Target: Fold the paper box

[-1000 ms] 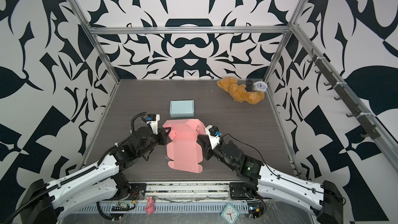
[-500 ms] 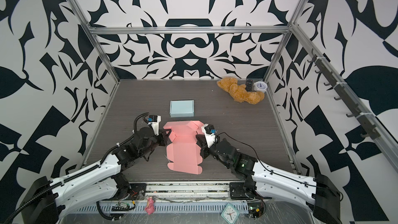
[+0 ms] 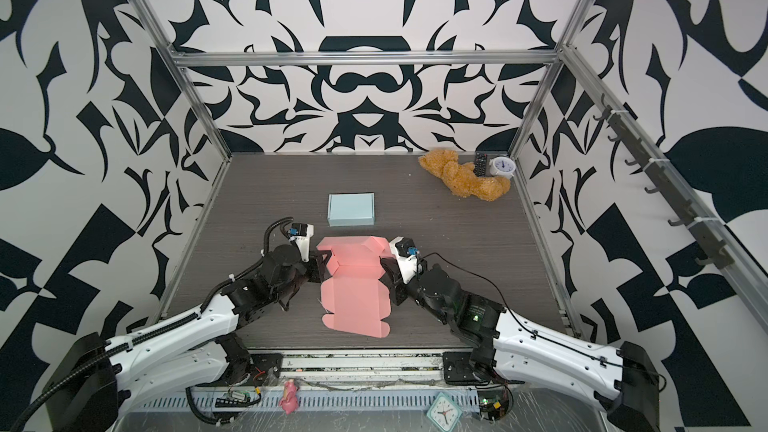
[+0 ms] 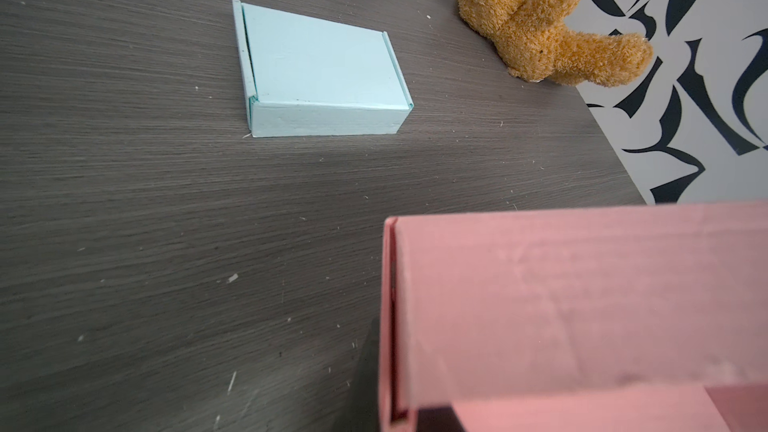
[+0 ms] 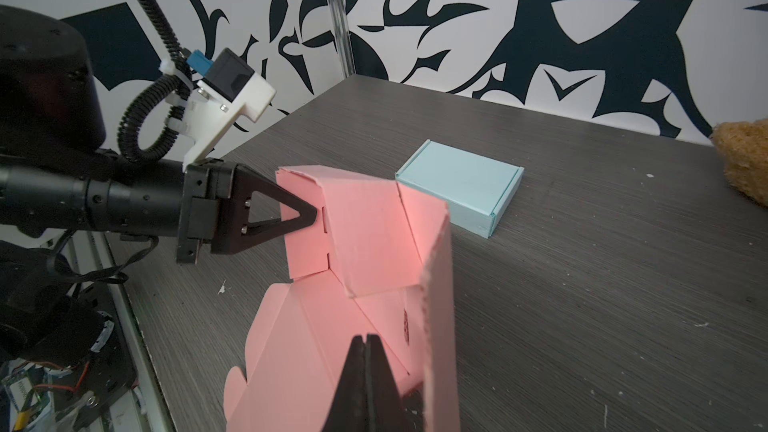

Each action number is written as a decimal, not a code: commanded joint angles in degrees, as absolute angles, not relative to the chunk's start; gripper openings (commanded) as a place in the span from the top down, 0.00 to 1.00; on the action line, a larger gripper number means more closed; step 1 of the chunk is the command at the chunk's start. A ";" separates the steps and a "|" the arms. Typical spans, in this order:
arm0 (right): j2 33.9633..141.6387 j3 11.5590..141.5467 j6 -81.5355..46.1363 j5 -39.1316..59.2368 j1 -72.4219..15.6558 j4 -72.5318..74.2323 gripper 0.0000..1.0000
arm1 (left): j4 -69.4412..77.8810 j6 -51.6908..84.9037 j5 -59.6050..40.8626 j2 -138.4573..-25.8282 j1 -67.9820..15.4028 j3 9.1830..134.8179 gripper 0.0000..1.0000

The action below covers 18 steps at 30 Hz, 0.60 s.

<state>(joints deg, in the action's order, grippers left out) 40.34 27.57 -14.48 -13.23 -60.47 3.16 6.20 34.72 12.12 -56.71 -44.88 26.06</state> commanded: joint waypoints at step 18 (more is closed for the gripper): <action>36.48 42.98 -9.02 -0.55 -53.98 -9.98 0.74 | 2.40 27.95 -10.10 -55.26 -32.30 27.46 0.98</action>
<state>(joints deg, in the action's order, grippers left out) 37.04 41.87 -7.57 -3.92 -57.10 -9.89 4.08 30.00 -5.56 -54.74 -32.56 25.50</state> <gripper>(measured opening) 0.254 0.095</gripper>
